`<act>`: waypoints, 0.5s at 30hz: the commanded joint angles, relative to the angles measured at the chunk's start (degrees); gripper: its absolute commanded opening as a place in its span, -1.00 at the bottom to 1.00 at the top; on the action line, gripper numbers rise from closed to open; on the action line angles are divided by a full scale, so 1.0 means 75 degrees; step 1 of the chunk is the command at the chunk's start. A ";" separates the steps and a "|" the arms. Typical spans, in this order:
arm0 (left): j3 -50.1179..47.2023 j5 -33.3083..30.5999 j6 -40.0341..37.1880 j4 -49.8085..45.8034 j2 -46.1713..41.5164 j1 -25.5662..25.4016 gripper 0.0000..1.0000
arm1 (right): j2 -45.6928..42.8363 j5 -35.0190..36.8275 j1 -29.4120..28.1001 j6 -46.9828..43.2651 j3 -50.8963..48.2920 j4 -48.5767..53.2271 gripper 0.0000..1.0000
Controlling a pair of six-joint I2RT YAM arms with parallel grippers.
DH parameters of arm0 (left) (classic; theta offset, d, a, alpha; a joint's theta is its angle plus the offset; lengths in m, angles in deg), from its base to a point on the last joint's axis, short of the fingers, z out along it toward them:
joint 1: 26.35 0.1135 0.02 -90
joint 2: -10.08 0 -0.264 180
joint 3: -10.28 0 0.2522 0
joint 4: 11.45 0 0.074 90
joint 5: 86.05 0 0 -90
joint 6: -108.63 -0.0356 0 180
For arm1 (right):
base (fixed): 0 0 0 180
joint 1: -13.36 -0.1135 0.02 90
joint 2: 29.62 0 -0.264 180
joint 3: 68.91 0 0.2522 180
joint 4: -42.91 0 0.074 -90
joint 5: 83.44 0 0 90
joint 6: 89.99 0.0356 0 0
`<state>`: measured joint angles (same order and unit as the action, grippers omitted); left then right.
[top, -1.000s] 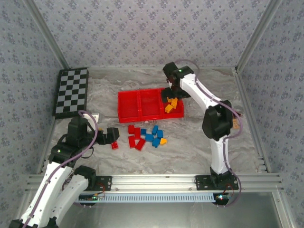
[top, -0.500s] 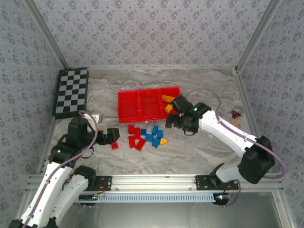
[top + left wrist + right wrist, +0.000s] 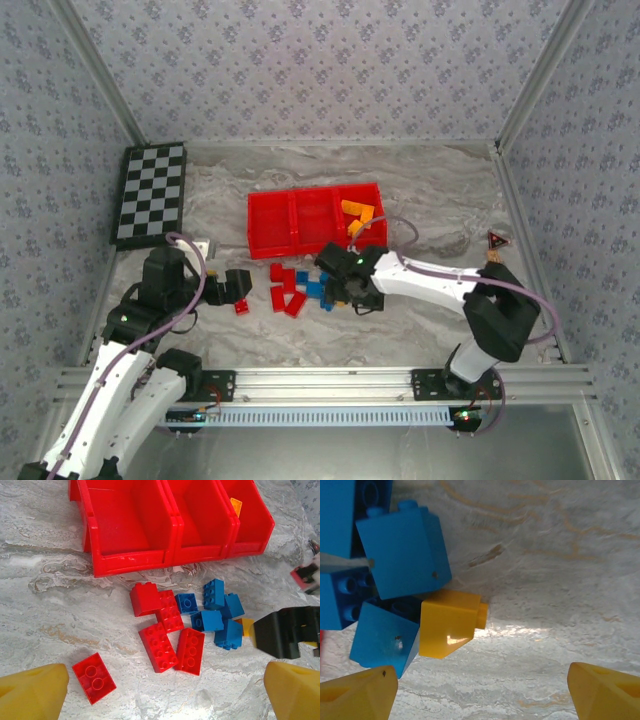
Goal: Sort the legos into containers by color
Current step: Pick up the lego from the center of the table.
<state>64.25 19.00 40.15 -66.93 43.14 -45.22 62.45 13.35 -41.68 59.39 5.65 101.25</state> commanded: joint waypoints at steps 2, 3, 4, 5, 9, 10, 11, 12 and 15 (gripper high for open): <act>-0.0029 0.0115 -0.0057 0.0202 -0.0016 -0.0056 1.00 | 0.0261 0.0242 -0.0146 0.0102 0.0392 0.0396 0.77; -0.0029 0.0112 -0.0057 0.0212 -0.0014 -0.0050 0.99 | 0.0274 0.0255 -0.0167 0.0102 0.0370 0.0396 0.77; -0.0029 0.0104 -0.0057 0.0206 -0.0002 -0.0050 0.99 | 0.0285 0.0238 -0.0166 0.0094 0.0350 0.0386 0.76; -0.0029 0.0102 -0.0054 0.0206 0.0010 -0.0050 1.00 | 0.0309 0.0206 -0.0169 0.0098 0.0315 0.0385 0.76; -0.0032 0.0114 -0.0056 0.0195 0.0068 -0.0051 1.00 | 0.0448 0.0062 -0.0113 0.0003 0.0241 0.0292 0.75; -0.0032 0.0112 -0.0053 0.0195 0.0079 -0.0050 1.00 | 0.0493 0.0026 -0.0085 -0.0059 0.0232 0.0153 0.74; -0.0025 0.0108 -0.0046 0.0195 0.0092 -0.0050 0.99 | 0.0545 -0.0017 -0.0068 -0.0176 0.0216 -0.0018 0.72; -0.0020 0.0104 -0.0051 0.0185 0.0104 -0.0050 0.99 | 0.0600 -0.0095 -0.0058 -0.0212 0.0211 -0.0082 0.68; -0.0017 0.0097 -0.0047 0.0183 0.0108 -0.0050 1.00 | 0.0759 -0.0187 -0.0050 -0.0293 0.0227 -0.0173 0.66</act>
<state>64.25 18.98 40.15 -66.95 43.97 -45.22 66.48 12.50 -42.27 58.25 7.04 100.05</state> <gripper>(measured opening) 0.996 0.833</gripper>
